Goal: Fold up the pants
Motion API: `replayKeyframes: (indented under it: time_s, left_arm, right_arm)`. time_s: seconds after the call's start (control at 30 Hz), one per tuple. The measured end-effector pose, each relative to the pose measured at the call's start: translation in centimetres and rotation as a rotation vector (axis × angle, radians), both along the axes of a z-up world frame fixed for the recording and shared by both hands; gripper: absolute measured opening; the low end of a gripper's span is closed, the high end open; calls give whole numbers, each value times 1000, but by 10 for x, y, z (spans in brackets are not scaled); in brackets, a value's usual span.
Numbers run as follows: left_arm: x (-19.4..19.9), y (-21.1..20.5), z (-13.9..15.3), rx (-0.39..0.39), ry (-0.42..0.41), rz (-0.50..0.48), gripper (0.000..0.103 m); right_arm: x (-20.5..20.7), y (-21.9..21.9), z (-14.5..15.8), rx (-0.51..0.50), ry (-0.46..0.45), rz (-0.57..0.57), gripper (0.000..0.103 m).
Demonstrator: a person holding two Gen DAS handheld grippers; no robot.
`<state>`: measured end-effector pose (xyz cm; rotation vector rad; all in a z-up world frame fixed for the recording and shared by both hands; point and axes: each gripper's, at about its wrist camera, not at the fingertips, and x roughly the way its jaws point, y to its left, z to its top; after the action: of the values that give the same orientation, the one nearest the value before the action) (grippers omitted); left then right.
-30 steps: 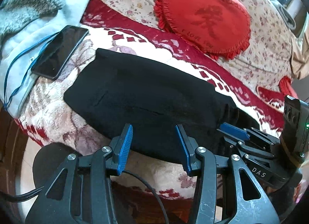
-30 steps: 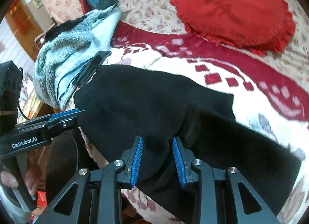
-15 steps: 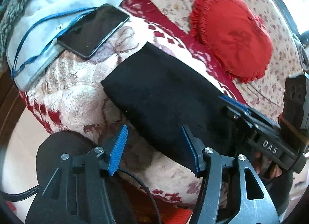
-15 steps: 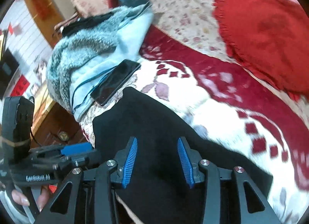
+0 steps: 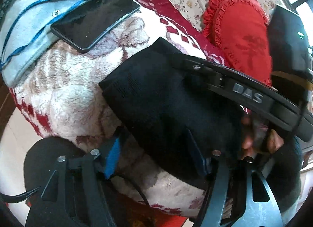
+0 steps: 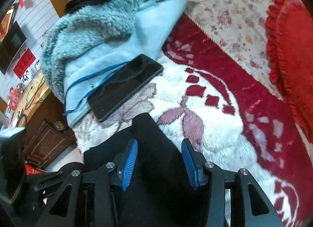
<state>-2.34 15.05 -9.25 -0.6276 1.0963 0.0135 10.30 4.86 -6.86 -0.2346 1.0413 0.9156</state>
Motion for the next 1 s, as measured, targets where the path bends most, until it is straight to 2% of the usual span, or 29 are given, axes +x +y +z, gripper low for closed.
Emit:
replayKeyframes:
  time_s: [0.17, 0.27, 0.4, 0.43, 0.53, 0.77, 1.0]
  left_arm:
    - [4, 0, 0, -2, -16, 12, 68]
    - [5, -2, 2, 17, -31, -1, 67]
    - [4, -4, 8, 57, -50, 0, 42]
    - [3, -4, 10, 61, -55, 1, 36]
    - [-4, -5, 21, 87, -79, -6, 28]
    - [-21, -27, 64, 196, -186, -59, 25]
    - [-44, -74, 115, 257, -327, -176, 25]
  right_arm:
    - [11, 5, -17, 43, 67, 3, 46]
    - [11, 4, -17, 71, 71, -4, 41]
    - [6, 0, -14, 93, 71, -13, 26]
    - [3, -1, -10, 97, 63, -14, 23]
    - [-3, -7, 1, 134, 53, -21, 19]
    - [-20, -37, 42, 268, 21, -46, 18]
    - [-49, -98, 90, 389, -68, -107, 17]
